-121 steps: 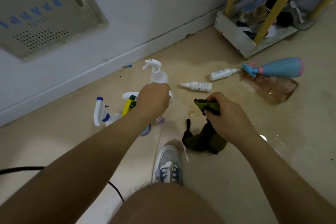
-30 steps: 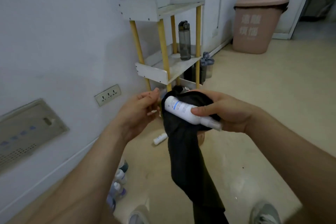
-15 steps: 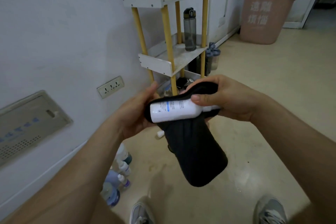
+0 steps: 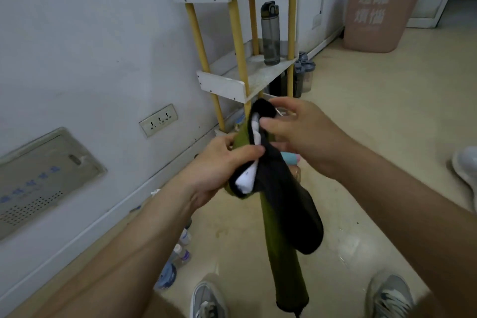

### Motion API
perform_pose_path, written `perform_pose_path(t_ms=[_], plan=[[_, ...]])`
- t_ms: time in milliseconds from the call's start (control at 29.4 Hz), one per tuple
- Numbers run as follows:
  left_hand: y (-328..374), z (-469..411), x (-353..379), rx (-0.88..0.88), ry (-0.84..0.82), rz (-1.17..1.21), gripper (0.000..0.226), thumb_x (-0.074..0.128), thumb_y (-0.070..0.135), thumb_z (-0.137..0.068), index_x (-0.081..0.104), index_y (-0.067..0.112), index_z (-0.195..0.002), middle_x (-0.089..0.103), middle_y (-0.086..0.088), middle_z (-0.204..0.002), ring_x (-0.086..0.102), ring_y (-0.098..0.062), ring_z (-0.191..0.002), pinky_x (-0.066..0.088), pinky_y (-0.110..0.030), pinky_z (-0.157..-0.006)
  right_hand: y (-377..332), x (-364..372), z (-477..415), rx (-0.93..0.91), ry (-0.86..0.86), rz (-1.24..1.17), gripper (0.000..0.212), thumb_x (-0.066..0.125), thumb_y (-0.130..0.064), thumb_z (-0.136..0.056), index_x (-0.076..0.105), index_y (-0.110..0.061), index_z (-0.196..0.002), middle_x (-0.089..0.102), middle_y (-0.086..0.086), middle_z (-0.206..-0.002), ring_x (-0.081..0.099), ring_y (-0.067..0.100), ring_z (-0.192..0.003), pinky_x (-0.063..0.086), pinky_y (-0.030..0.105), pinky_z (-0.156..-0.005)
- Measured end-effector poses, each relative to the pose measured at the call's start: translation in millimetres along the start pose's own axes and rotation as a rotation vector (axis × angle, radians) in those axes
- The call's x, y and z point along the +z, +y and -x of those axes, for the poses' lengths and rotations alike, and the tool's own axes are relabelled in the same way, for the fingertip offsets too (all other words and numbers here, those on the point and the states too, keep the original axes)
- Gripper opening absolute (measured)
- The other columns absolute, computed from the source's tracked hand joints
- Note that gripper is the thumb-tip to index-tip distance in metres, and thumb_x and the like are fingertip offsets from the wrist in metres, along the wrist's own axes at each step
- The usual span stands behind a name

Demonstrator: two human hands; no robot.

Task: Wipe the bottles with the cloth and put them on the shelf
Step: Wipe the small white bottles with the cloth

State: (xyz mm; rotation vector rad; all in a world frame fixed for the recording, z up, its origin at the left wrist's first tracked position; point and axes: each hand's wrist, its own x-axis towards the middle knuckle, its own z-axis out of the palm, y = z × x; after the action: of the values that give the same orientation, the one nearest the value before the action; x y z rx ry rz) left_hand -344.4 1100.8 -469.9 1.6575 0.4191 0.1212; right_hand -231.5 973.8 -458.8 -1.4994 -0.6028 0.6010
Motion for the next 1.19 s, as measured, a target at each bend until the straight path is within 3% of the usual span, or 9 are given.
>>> perform_pose_path(t_ms=[272,374,477,545,715,817,919,1055,1191], plan=[[2.7,-9.4,5.1,0.018,0.332,0.074,0.031,0.062,0.046,-0.092,0.070,0.016,-0.097,0.075,-0.005,-0.095,0.071,-0.022,-0.092,0.057,-0.038,-0.088,3.7,16.8,14.7,0.097,0.066,0.241,0.026,0.060,-0.032,-0.096,0.058,-0.022,-0.121,0.061,-0.003,-0.094,0.063,0.012,-0.084,0.058,0.042,-0.085],[3.0,-13.5,4.3,-0.104,0.470,0.134,0.048,0.046,0.059,-0.093,0.067,0.017,-0.103,0.072,-0.009,-0.098,0.070,-0.024,-0.091,0.056,-0.040,-0.088,13.3,36.3,23.6,0.270,-0.167,0.012,0.031,0.062,-0.029,-0.096,0.054,-0.020,-0.125,0.067,0.005,-0.099,0.071,0.021,-0.087,0.062,0.036,-0.075],[5.7,-12.6,6.8,-0.083,0.573,0.058,0.043,0.028,0.042,-0.103,0.059,0.019,-0.084,0.065,-0.004,-0.080,0.064,-0.017,-0.076,0.051,-0.026,-0.062,23.8,41.3,23.1,0.312,-0.168,-0.223,0.040,0.069,-0.012,-0.089,0.055,-0.016,-0.126,0.067,0.016,-0.115,0.072,0.030,-0.096,0.062,0.037,-0.076],[3.0,-13.3,9.5,-0.028,0.619,-0.087,0.045,0.024,0.039,-0.105,0.056,0.018,-0.082,0.062,-0.004,-0.081,0.060,-0.018,-0.078,0.048,-0.027,-0.064,30.3,42.0,21.2,0.318,-0.151,-0.323,0.040,0.071,-0.004,-0.085,0.057,-0.019,-0.119,0.064,0.015,-0.122,0.069,0.030,-0.104,0.061,0.036,-0.079],[-10.6,-8.9,13.9,-0.097,0.463,-0.065,0.060,0.034,0.058,-0.096,0.054,0.011,-0.128,0.067,-0.010,-0.112,0.066,-0.024,-0.101,0.052,-0.044,-0.094,38.1,42.3,16.1,0.319,-0.059,-0.401,0.044,0.069,0.000,-0.087,0.058,-0.013,-0.127,0.068,0.016,-0.116,0.070,0.023,-0.093,0.058,0.027,-0.069],[-12.3,-6.1,14.2,-0.133,0.258,-0.076,0.037,0.045,0.045,-0.099,0.059,0.013,-0.113,0.069,-0.009,-0.107,0.068,-0.021,-0.097,0.054,-0.038,-0.092,42.9,39.2,9.4,0.303,0.004,-0.229,0.043,0.074,-0.007,-0.085,0.060,-0.011,-0.126,0.071,0.012,-0.101,0.069,0.017,-0.081,0.054,0.021,-0.062],[-8.6,-0.9,6.9,-0.191,0.113,-0.161,0.036,0.056,0.046,-0.087,0.062,0.014,-0.102,0.069,-0.012,-0.104,0.066,-0.024,-0.100,0.047,-0.046,-0.102,50.4,38.3,5.3,0.345,0.001,-0.021,0.054,0.079,-0.017,-0.081,0.056,-0.014,-0.129,0.069,0.009,-0.110,0.070,0.020,-0.094,0.059,0.028,-0.071],[-3.6,5.1,-12.9,-0.085,0.039,-0.522,0.014,0.051,0.011,-0.087,0.061,0.001,-0.091,0.066,-0.017,-0.089,0.065,-0.028,-0.085,0.055,-0.045,-0.090,53.5,35.7,5.9,0.381,-0.018,-0.071,0.034,0.071,-0.010,-0.086,0.059,-0.014,-0.117,0.066,0.016,-0.115,0.070,0.031,-0.100,0.061,0.042,-0.082],[-2.0,4.2,-14.3,0.225,0.213,-1.038,0.011,0.062,0.019,-0.087,0.069,0.014,-0.079,0.063,0.004,-0.073,0.057,-0.015,-0.069,0.045,-0.028,-0.064,53.2,32.7,8.4,0.390,-0.097,-0.307,0.035,0.061,0.006,-0.089,0.060,-0.003,-0.122,0.064,0.021,-0.120,0.068,0.033,-0.103,0.062,0.037,-0.076]])
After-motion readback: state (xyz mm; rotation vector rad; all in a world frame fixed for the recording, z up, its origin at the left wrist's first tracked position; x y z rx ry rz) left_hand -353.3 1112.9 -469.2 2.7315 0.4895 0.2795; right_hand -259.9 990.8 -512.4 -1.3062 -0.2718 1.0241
